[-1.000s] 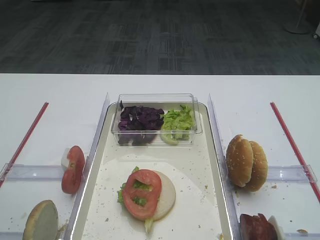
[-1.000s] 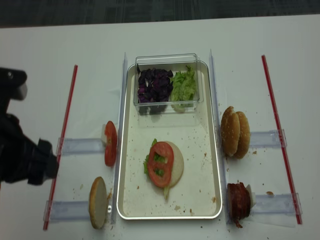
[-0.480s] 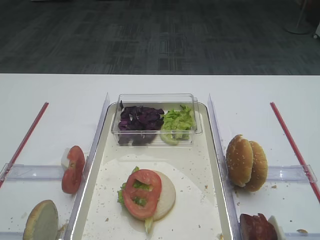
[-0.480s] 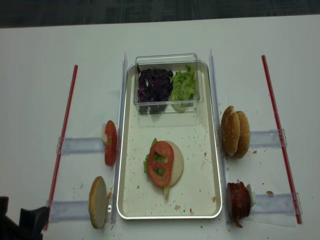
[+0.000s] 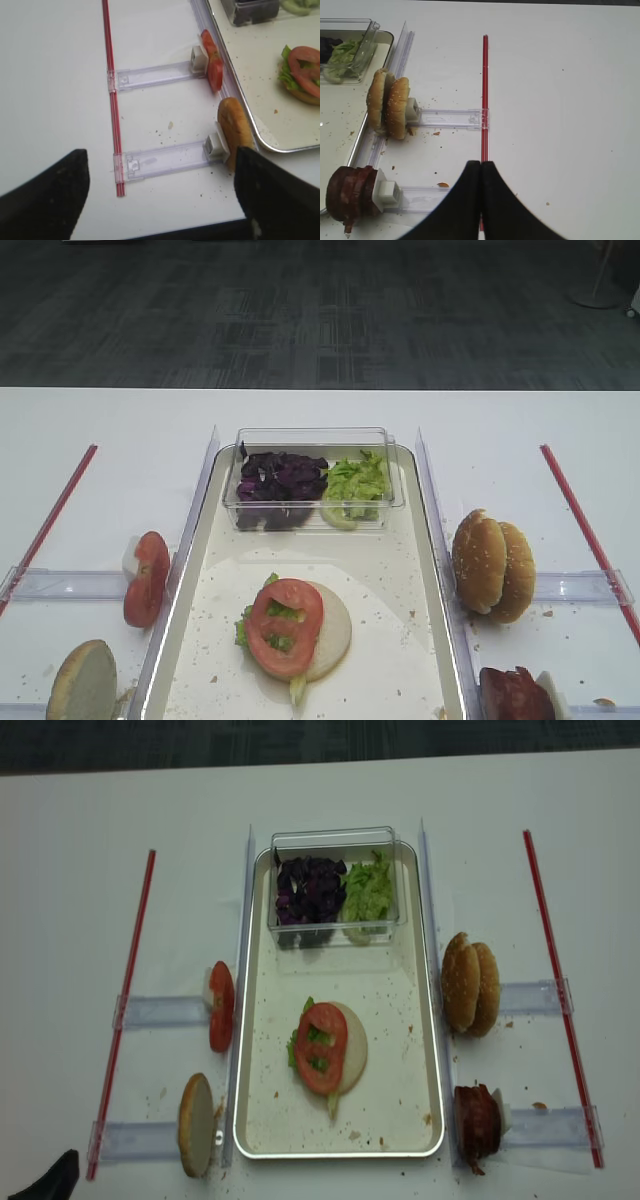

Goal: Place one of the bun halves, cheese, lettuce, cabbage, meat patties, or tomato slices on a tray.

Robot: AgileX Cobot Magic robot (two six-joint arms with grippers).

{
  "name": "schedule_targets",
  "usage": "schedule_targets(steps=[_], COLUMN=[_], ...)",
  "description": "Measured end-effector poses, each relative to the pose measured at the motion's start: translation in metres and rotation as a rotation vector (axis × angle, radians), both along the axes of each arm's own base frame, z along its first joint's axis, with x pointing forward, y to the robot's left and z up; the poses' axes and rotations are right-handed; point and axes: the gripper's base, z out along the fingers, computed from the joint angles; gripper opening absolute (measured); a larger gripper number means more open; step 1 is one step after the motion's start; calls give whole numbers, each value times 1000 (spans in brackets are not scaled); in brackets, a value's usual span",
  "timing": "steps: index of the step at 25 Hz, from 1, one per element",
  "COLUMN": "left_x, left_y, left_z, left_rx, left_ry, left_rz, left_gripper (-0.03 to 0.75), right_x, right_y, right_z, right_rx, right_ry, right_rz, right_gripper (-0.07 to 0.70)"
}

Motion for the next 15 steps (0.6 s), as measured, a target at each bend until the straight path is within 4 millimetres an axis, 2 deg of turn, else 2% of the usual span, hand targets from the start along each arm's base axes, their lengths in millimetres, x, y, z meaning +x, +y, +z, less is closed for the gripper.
schedule_targets(steps=[6,15], left_x=[-12,-15], left_y=[1,4], left_z=[0,-1], left_rx=[-18,-27], left_ry=[-81,-98], left_rz=[20,55], left_gripper=[545,545], right_x=[0,0], right_y=[0,0], right_z=[0,0], right_rx=[0,0], right_ry=[0,0], right_rz=[0,0], right_gripper=[36,36])
